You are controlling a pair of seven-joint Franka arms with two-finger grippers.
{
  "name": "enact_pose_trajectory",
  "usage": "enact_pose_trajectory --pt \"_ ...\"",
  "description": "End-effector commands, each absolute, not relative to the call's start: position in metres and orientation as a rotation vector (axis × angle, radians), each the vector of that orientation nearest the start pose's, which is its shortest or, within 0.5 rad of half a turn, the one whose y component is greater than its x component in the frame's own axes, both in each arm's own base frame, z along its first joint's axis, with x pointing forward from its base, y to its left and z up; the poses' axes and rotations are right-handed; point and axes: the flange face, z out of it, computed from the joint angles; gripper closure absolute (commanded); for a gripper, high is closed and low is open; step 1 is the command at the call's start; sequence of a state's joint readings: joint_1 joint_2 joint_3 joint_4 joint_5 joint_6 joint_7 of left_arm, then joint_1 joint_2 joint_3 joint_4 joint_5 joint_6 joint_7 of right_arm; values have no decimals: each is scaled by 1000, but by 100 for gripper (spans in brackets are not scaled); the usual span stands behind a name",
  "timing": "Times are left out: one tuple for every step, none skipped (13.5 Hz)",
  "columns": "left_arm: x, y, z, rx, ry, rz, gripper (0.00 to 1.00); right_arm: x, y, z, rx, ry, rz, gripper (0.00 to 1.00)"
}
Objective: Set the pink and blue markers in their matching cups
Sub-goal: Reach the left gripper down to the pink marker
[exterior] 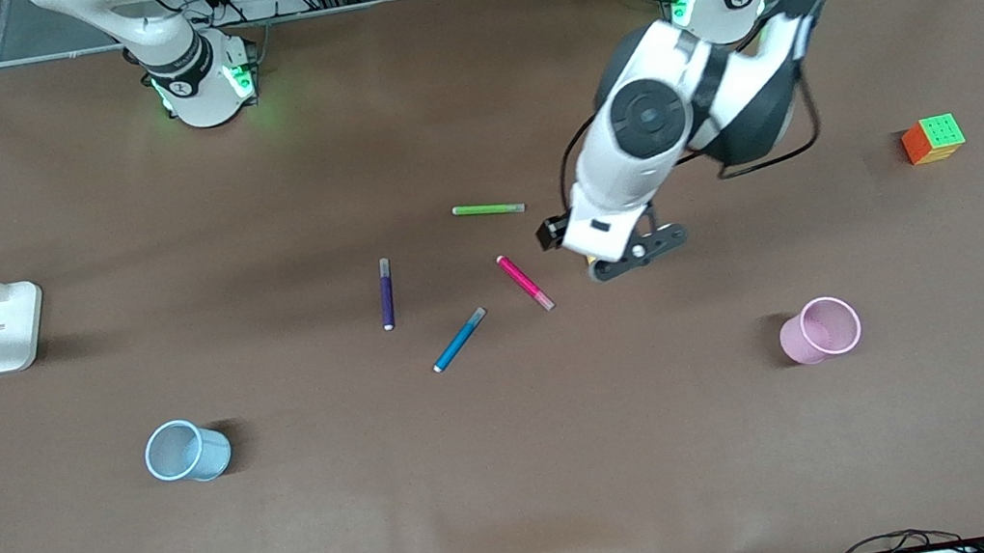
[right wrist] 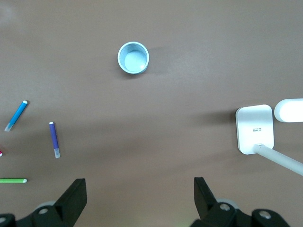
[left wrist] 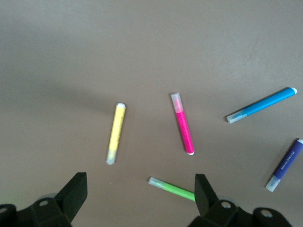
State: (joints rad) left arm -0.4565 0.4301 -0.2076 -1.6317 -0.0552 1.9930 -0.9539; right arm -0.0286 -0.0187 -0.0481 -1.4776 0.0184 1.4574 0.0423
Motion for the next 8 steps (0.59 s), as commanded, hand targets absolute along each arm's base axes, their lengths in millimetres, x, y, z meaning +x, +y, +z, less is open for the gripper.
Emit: enact_pose_trajectory --pt "527 -423 341 -3127 -593 190 0 536 -41 670 -3127 178 -5 0" --pt "526 -430 328 -3128 -624 188 0 536 -41 671 -3127 178 -7 0" --pt "527 -432 316 -3126 -654 187 0 535 -40 671 -3127 176 -7 0" --pt "525 -437 306 -3122 -673 192 0 536 -40 670 -3127 178 -5 0" --pt "524 -441 297 -3114 -702 193 0 536 -40 670 -3125 178 -5 0" --pt "526 -441 287 -3110 -724 176 0 536 -40 671 -3125 176 -8 0" --pt "527 -443 276 -3096 -760 156 0 536 -40 670 -3127 176 -5 0" --pt "527 -445 265 -3082 -800 132 0 536 -40 670 -3127 176 -5 0"
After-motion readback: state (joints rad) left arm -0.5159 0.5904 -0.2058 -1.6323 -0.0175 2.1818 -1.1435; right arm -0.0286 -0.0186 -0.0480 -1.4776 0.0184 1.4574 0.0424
